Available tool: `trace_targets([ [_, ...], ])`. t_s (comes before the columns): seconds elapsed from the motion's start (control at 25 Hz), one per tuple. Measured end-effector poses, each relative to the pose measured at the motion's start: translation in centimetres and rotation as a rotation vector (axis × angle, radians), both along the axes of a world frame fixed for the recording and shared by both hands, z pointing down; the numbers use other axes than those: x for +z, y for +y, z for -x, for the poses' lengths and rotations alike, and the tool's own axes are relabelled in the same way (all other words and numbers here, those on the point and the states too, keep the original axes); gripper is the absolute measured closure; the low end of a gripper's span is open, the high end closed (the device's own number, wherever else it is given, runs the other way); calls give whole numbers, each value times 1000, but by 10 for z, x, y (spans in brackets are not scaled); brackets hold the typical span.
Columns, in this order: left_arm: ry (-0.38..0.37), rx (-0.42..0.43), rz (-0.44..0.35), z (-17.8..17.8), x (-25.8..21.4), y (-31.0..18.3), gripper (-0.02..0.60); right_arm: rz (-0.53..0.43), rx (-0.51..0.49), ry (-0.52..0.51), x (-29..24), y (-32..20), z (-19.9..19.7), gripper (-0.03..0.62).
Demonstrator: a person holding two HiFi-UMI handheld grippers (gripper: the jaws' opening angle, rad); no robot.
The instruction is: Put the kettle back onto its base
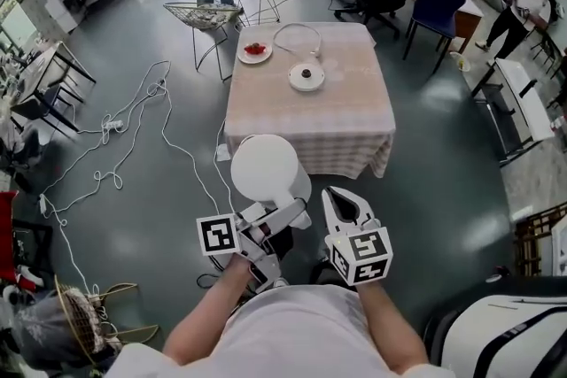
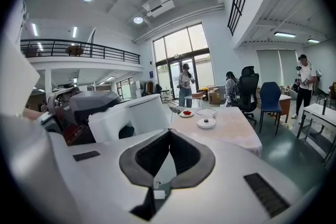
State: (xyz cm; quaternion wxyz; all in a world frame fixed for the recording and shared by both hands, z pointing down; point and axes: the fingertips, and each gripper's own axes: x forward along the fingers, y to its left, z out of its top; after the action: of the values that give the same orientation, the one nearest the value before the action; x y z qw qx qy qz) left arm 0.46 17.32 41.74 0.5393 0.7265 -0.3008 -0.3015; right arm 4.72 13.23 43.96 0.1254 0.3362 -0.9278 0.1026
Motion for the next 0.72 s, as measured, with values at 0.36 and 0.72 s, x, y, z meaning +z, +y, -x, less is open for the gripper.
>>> trace_targets([
  [0.36, 0, -59, 5, -27, 1, -65, 365, 5, -51, -14, -2, -69, -26, 589],
  [0.72, -6, -121, 21, -48, -2, -102, 365, 40, -114, -44, 2, -108, -42, 589],
])
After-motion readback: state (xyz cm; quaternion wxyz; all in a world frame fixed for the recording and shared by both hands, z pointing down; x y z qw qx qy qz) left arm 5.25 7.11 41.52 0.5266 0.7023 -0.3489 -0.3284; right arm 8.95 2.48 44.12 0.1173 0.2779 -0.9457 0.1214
